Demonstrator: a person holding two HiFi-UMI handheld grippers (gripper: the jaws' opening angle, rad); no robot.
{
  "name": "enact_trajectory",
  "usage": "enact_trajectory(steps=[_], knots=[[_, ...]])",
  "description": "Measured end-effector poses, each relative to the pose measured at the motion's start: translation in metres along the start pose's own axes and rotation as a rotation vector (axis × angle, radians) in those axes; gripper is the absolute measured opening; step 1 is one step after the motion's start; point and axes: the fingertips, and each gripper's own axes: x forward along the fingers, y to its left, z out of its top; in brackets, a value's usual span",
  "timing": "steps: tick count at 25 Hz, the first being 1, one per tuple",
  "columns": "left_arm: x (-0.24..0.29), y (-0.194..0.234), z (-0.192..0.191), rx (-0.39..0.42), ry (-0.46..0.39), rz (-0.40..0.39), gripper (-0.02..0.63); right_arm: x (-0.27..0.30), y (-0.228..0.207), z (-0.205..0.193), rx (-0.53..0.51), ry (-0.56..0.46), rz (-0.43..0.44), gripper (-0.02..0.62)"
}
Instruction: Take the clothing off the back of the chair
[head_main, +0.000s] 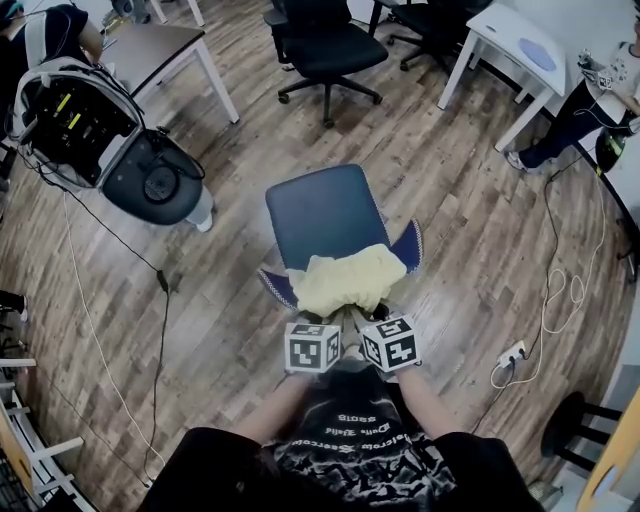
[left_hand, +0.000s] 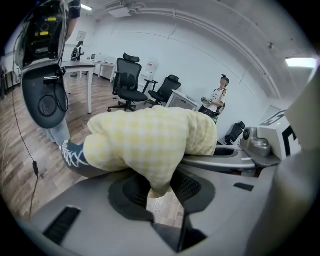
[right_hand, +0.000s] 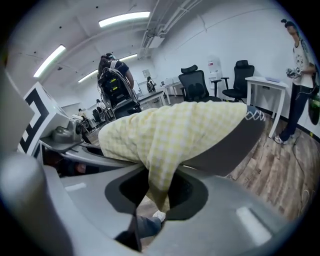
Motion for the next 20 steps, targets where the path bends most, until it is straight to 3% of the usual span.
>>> enact_trajectory(steps=[7, 20], knots=[[-0.006, -0.013, -0.004, 0.016, -0.009, -0.007, 0.087, -0.015, 0.004, -0.004, -0.025, -0.02, 0.002, 0.065], [-0.033, -0.03, -0.007, 0.044, -0.12, 0.01, 0.071, -0.045, 0.025, -0.003, -0.125, -0.067, 0.067, 0.057]])
